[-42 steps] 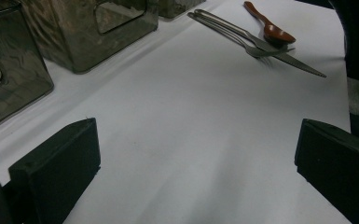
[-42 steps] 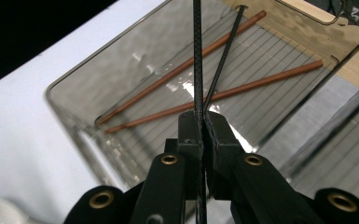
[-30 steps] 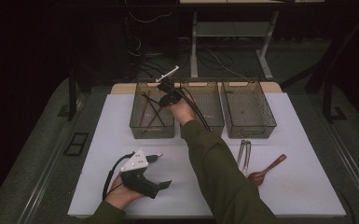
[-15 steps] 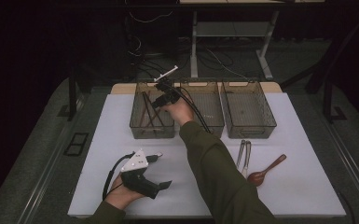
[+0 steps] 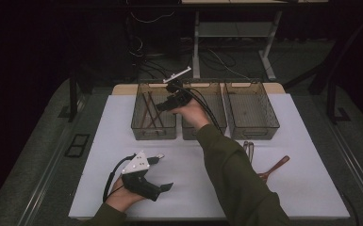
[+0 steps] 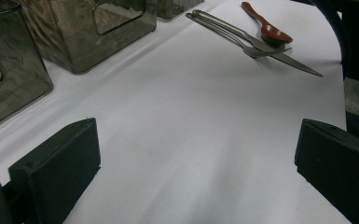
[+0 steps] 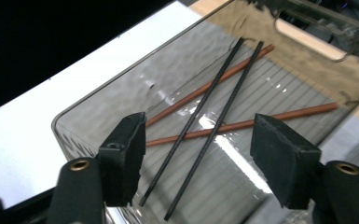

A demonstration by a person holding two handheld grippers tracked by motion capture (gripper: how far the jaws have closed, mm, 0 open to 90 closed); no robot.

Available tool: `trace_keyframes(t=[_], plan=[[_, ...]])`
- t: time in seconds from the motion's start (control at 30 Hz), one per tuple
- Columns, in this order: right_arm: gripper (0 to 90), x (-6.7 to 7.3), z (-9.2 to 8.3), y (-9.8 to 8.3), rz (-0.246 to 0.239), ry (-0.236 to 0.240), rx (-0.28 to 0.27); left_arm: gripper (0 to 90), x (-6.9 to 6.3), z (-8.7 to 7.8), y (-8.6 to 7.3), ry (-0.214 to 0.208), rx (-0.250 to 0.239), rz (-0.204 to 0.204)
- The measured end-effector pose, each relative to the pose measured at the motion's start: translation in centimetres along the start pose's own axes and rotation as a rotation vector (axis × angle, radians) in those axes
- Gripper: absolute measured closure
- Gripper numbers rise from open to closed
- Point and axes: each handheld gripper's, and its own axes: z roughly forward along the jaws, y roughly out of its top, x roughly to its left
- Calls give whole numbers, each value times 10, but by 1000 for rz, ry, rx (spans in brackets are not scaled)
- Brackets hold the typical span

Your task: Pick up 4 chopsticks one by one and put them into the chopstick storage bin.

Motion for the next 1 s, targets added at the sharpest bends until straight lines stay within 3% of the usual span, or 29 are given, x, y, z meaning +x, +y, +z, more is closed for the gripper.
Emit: trace_keyframes(t=[0.1, 0.3, 0.47, 0.7, 1.0], plan=[[323, 3, -11, -8, -38, -2, -18, 0, 0, 0, 0, -1, -3, -12], [195, 0, -29, -25, -37, 17, -3, 0, 1, -1, 0, 4, -1, -9], [187, -4, -48, -39, -38, 34, -13, 0, 1, -1, 0, 9, -2, -18], [187, -10, -76, -59, -43, 56, -69, 0, 1, -1, -1, 16, 1, -23], [186, -17, -111, -98, -35, 75, -112, 0, 0, -3, -2, 28, 4, -25]])
